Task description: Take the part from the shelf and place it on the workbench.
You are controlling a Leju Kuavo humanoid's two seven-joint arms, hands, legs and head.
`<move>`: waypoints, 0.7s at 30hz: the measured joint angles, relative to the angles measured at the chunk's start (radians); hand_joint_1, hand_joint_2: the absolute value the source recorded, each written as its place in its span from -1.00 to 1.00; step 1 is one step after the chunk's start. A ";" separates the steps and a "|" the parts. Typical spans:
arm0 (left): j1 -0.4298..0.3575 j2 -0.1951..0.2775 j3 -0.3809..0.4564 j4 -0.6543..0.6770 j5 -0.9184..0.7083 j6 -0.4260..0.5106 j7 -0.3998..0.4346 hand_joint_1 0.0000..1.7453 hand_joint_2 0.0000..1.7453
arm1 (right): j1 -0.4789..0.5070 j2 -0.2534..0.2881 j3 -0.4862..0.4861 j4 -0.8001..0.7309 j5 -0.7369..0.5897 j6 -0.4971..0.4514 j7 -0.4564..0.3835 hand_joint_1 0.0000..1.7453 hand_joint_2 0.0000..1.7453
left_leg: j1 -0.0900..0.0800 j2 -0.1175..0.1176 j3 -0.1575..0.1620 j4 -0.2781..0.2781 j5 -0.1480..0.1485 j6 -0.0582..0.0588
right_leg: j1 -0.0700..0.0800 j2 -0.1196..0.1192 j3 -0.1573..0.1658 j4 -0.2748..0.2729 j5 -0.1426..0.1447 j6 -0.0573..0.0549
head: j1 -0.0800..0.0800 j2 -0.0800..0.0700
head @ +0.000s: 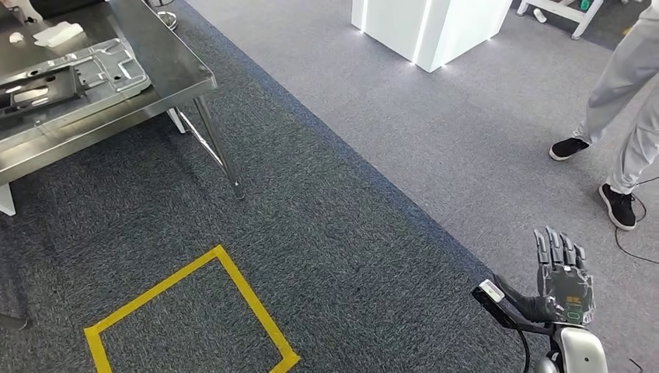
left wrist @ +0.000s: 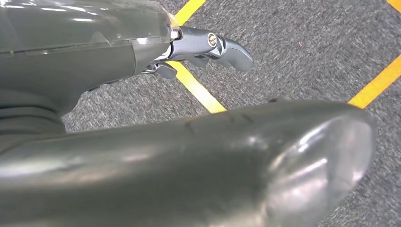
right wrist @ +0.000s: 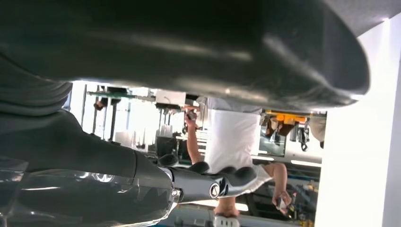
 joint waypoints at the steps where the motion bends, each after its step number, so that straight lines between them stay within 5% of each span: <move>1: 0.001 0.000 0.000 0.000 0.000 0.001 0.001 -1.00 -1.00 | 0.006 0.000 0.000 -0.005 -0.002 0.000 -0.001 -1.00 -1.00 | 0.001 0.005 0.002 -0.006 0.004 0.004 | 0.000 -0.009 -0.023 0.050 -0.031 0.001 | 0.000 0.000; 3: 0.004 0.000 0.000 0.000 0.002 0.003 0.004 -1.00 -1.00 | 0.021 -0.001 0.000 -0.013 -0.008 0.000 -0.009 -1.00 -1.00 | -0.001 0.013 0.000 -0.006 0.005 0.008 | 0.000 -0.018 -0.081 0.175 -0.090 0.005 | 0.000 0.000; 5: 0.008 0.000 0.000 0.000 0.006 0.006 0.006 -1.00 -1.00 | 0.034 -0.001 0.001 -0.016 -0.011 0.000 -0.018 -1.00 -1.00 | -0.002 0.020 -0.001 -0.002 0.002 0.007 | -0.003 -0.021 -0.098 0.217 -0.089 0.010 | 0.000 0.000; 8: 0.009 -0.002 0.000 0.000 0.011 0.008 0.005 -1.00 -1.00 | 0.033 0.000 0.002 -0.016 -0.011 0.000 -0.026 -1.00 -1.00 | -0.003 0.031 -0.003 0.015 -0.010 -0.002 | -0.007 -0.041 -0.005 0.049 -0.006 0.011 | 0.000 0.000; 10: 0.009 -0.003 0.000 0.000 0.014 0.009 0.003 -1.00 -1.00 | 0.028 0.000 0.004 -0.017 -0.014 0.000 -0.030 -1.00 -1.00 | -0.006 0.036 -0.005 0.028 -0.019 -0.013 | -0.004 -0.049 0.034 -0.028 0.013 0.002 | 0.000 0.000; 13: 0.011 -0.003 0.000 0.000 0.017 0.012 0.002 -1.00 -1.00 | 0.023 -0.002 0.006 -0.018 -0.029 0.000 -0.039 -1.00 -1.00 | -0.007 0.041 -0.007 0.033 -0.025 -0.027 | -0.001 -0.039 0.033 -0.036 0.014 -0.015 | 0.000 0.000; 15: 0.013 -0.003 0.000 0.000 0.017 0.012 0.002 -1.00 -1.00 | 0.020 -0.007 0.006 -0.018 -0.045 0.000 -0.050 -1.00 -1.00 | -0.004 0.032 -0.022 0.072 -0.056 -0.038 | -0.004 -0.035 0.032 -0.039 0.018 -0.025 | 0.000 0.000; 19: 0.019 -0.003 -0.001 0.000 0.017 0.013 0.001 -1.00 -1.00 | 0.021 -0.013 0.006 -0.018 -0.068 0.000 -0.069 -1.00 -1.00 | 0.001 0.018 -0.128 0.310 -0.167 -0.051 | -0.004 -0.025 0.029 -0.040 0.019 -0.033 | 0.000 0.000; 21: 0.022 -0.004 -0.001 0.000 0.017 0.014 0.002 -1.00 -1.00 | 0.023 -0.014 0.006 -0.018 -0.071 0.000 -0.073 -1.00 -1.00 | 0.001 0.017 -0.125 0.303 -0.138 -0.048 | -0.004 -0.016 0.031 -0.040 0.019 -0.032 | 0.000 0.000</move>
